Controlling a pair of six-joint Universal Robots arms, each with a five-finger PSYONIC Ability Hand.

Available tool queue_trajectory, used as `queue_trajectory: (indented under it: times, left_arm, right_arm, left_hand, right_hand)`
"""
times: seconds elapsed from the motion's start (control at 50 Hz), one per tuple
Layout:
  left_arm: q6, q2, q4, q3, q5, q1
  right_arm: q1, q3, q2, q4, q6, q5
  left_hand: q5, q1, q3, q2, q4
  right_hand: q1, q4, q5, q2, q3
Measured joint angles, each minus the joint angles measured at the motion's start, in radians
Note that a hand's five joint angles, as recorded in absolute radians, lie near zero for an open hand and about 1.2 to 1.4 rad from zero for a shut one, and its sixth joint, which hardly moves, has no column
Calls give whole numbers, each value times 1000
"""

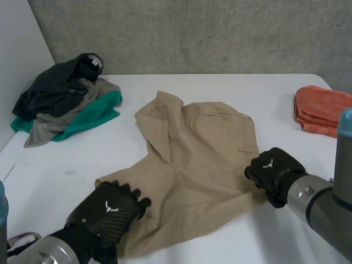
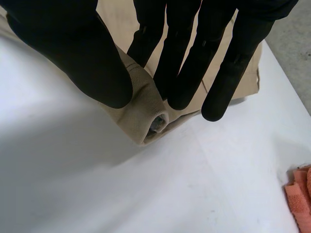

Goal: Fold the laundry.

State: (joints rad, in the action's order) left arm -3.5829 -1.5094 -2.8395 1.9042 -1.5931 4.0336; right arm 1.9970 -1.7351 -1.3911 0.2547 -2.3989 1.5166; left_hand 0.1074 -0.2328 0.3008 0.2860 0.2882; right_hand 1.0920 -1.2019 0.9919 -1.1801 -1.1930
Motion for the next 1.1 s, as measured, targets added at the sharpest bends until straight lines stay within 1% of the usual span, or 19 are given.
queue_trajectory:
  times: [0.02,0.1,0.16,0.26,0.3,0.38,0.42,0.48,0.56,0.6,0.68,0.7,0.72,0.78,0.8,0.86,0.92,1.0,1.1]
  left_arm:
    - [-9,-3,-12,-11,0,6]
    - [-53,-35,-100,-62,15,60]
    - [-88,-86,-200,-114,60,121]
    - [-119,-240,-365,-236,220,221]
    - [-123,-332,-414,-312,305,253]
    - [-126,-532,-451,-499,446,295]
    - [-126,-635,-452,-602,497,312]
    - [-127,-762,-447,-731,542,331]
    - [-129,-929,-434,-903,574,348]
    - [-130,-992,-429,-965,576,352]
    - [-133,-1088,-421,-1058,560,355]
    - [-133,-1097,-421,-1067,550,355]
    - [-134,-1106,-421,-1074,532,354]
    - [-138,-1113,-421,-1076,455,352]
    - [-139,-1105,-421,-1066,413,350]
    - [-141,-1054,-420,-1012,292,349]
    - [-142,-984,-421,-933,200,351]
    - [-147,-899,-422,-817,133,353]
    - [-153,-853,-427,-745,123,356]
  right_arm:
    - [0,-14,-5,-9,6,0]
    - [0,-49,-7,-51,13,0]
    - [0,-68,-4,-85,11,0]
    - [0,-96,2,-141,0,-2]
    - [0,-109,8,-163,-7,-2]
    - [0,-125,25,-191,-18,-2]
    - [0,-130,36,-200,-21,-2]
    - [0,-135,50,-207,-26,-2]
    - [0,-140,69,-218,-36,-2]
    - [0,-143,76,-223,-41,-2]
    - [0,-145,86,-232,-51,-1]
    - [0,-145,88,-233,-52,-1]
    - [0,-145,89,-234,-53,-1]
    - [-1,-143,91,-236,-55,-1]
    - [-2,-142,91,-238,-57,-1]
    - [-3,-138,89,-244,-63,-1]
    - [-3,-134,86,-251,-79,-2]
    - [-1,-127,81,-257,-106,-4]
    - [6,-123,78,-258,-126,-8]
  left_hand:
    - [-43,19,-46,-38,-43]
    - [-52,19,-58,-49,-55]
    - [-52,16,-57,-48,-55]
    - [10,-65,-14,4,1]
    - [68,-124,43,60,60]
    - [152,-203,129,144,142]
    - [174,-222,149,164,165]
    - [219,-267,197,211,210]
    - [359,-427,338,353,354]
    - [417,-490,399,415,415]
    - [743,-829,729,759,745]
    - [743,-829,729,759,745]
    - [869,-936,856,876,874]
    - [880,-936,888,909,908]
    - [880,-936,889,909,909]
    - [880,-936,889,909,909]
    - [880,-936,889,909,909]
    - [880,-936,889,909,909]
    - [880,-936,889,909,909]
  right_hand:
    - [0,0,0,0,0]
    - [0,0,0,0,0]
    - [0,0,0,0,0]
    - [0,0,0,0,0]
    - [0,0,0,0,0]
    - [0,0,0,0,0]
    - [0,0,0,0,0]
    - [0,0,0,0,0]
    - [0,0,0,0,0]
    - [0,0,0,0,0]
    - [0,0,0,0,0]
    - [0,0,0,0,0]
    - [0,0,0,0,0]
    - [0,0,0,0,0]
    - [0,0,0,0,0]
    - [0,0,0,0,0]
    - [0,0,0,0,0]
    - [0,0,0,0,0]
    - [0,0,0,0,0]
